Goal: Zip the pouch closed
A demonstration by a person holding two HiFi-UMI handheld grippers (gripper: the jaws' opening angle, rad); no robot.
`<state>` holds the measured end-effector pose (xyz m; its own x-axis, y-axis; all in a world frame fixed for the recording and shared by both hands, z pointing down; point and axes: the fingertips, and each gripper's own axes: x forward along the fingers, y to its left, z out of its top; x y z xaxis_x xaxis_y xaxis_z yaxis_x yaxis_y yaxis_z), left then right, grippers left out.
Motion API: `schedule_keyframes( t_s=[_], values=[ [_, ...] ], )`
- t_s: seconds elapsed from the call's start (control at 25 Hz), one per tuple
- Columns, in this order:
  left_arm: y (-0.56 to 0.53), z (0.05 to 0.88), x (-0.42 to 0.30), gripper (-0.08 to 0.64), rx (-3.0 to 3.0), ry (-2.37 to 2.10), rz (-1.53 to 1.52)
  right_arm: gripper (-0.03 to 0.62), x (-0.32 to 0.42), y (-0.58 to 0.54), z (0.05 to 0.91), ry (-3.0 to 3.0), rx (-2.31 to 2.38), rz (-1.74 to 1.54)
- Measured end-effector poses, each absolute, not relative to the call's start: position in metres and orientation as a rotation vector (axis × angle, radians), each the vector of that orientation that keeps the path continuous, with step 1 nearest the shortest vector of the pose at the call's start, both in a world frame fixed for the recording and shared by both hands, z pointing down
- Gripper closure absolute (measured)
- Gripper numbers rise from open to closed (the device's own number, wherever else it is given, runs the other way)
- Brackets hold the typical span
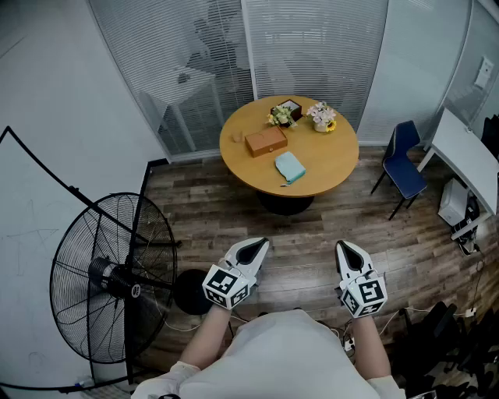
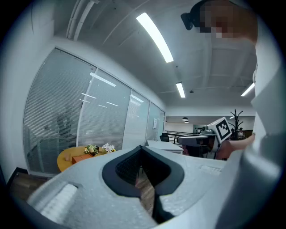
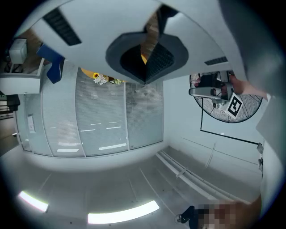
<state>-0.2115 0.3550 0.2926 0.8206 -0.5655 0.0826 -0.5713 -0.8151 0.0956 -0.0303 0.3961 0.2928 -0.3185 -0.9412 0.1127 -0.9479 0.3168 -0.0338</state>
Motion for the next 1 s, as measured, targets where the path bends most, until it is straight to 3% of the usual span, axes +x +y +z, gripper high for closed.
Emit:
schedule_keyframes(
  t_s=[1.0],
  values=[
    [0.36,0.295,-0.186,0.538,2.87,-0.935,0.066,0.583,-0.013,0.394,0.3,-2.556,1.7,0.146]
  ],
)
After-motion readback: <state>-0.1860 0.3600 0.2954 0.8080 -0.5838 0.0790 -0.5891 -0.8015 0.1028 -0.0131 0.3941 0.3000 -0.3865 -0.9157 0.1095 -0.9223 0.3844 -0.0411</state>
